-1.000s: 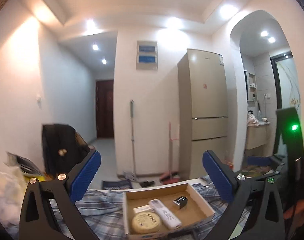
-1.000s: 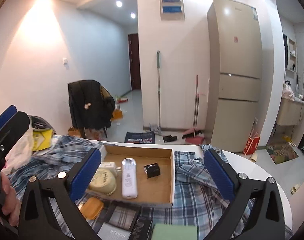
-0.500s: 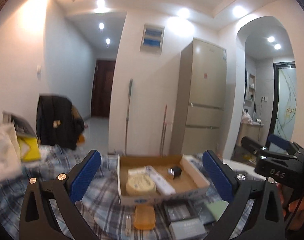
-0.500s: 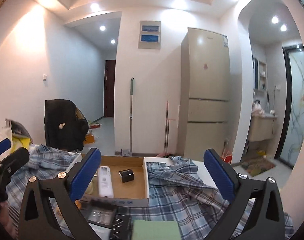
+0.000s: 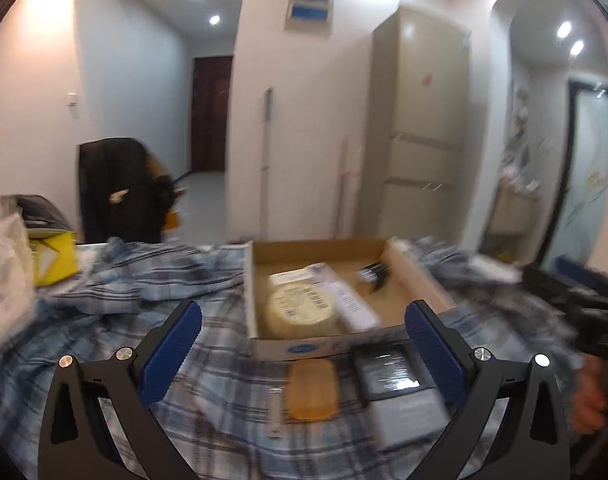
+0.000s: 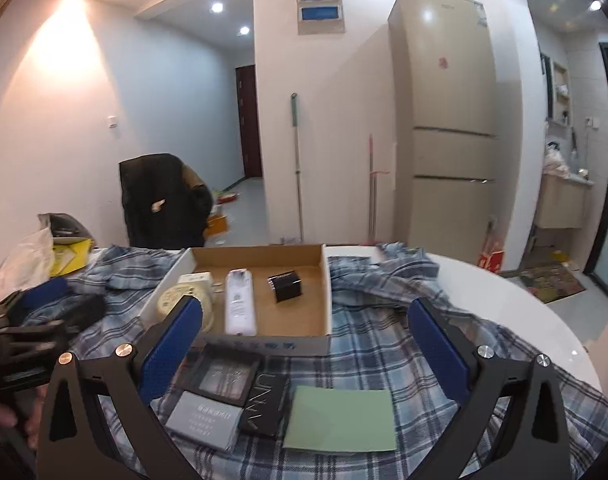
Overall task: Organize rigid objects
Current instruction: 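Withdraw both tools from the cardboard box back over the table, then grasp the orange translucent soap box with the left tool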
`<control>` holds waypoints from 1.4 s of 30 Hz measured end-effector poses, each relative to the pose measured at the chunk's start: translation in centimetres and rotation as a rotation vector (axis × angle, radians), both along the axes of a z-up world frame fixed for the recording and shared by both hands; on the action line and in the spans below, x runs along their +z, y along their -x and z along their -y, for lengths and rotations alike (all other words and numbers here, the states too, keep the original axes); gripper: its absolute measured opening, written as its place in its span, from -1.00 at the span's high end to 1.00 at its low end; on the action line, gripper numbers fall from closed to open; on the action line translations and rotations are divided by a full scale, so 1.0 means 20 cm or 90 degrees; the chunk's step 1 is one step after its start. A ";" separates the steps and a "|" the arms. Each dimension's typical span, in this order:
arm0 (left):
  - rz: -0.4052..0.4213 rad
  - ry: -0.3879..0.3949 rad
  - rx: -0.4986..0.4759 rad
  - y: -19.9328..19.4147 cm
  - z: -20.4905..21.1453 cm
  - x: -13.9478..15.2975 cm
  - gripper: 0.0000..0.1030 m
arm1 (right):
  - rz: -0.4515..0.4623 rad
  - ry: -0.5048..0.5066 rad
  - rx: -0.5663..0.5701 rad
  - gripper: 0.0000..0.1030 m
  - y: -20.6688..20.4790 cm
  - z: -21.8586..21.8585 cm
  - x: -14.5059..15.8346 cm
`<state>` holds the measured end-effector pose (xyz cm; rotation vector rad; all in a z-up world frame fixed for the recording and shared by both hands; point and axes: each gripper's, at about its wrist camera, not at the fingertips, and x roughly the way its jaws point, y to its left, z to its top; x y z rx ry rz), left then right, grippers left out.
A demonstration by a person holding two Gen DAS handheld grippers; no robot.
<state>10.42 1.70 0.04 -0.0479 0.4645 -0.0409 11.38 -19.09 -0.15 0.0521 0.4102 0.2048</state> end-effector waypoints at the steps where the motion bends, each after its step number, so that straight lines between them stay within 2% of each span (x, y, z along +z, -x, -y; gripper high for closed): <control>1: -0.034 -0.008 0.000 -0.05 0.02 0.01 -1.00 | 0.000 -0.004 -0.001 -0.99 0.00 0.00 0.00; 4: -0.100 0.037 -0.037 -0.12 0.02 0.03 -1.00 | 0.002 0.009 -0.006 -0.99 0.01 -0.01 -0.01; 6: -0.117 0.074 -0.045 -0.15 0.00 0.03 -1.00 | -0.001 0.021 0.007 -0.98 0.00 -0.03 -0.03; 9: -0.104 0.102 -0.049 -0.16 -0.01 -0.01 -1.00 | -0.013 0.045 0.038 -0.86 -0.02 -0.07 -0.05; 11: -0.087 0.115 -0.058 -0.15 -0.03 -0.07 -1.00 | -0.007 0.059 0.030 -0.86 -0.01 -0.09 -0.06; 14: -0.113 0.120 -0.069 -0.18 -0.06 -0.16 -1.00 | 0.002 0.094 0.006 -0.87 0.00 -0.12 -0.08; 17: -0.105 0.151 -0.075 -0.18 -0.09 -0.17 -1.00 | 0.021 0.100 -0.010 -0.89 0.02 -0.13 -0.08; 19: -0.091 0.146 -0.072 -0.18 -0.09 -0.17 -1.00 | 0.033 0.095 -0.019 -0.98 0.03 -0.12 -0.07; 22: -0.108 0.127 -0.068 -0.20 -0.07 -0.18 -0.98 | 0.035 0.085 -0.028 -0.99 0.03 -0.10 -0.07; 27: -0.133 0.125 -0.077 -0.23 -0.06 -0.22 -0.74 | 0.012 0.059 -0.027 -0.99 -0.01 -0.07 -0.08; 31: -0.173 0.108 -0.069 -0.27 -0.04 -0.27 -0.30 | -0.009 0.051 -0.010 -0.99 -0.03 -0.06 -0.09; 34: -0.208 0.115 -0.066 -0.31 -0.04 -0.31 0.02 | -0.035 0.032 0.008 -0.99 -0.05 -0.05 -0.10; 35: -0.220 0.121 -0.063 -0.32 -0.05 -0.33 0.08 | -0.042 0.027 0.010 -0.99 -0.06 -0.05 -0.11; 42: -0.256 0.150 -0.072 -0.35 -0.08 -0.39 0.08 | -0.061 0.025 0.009 -0.99 -0.07 -0.04 -0.12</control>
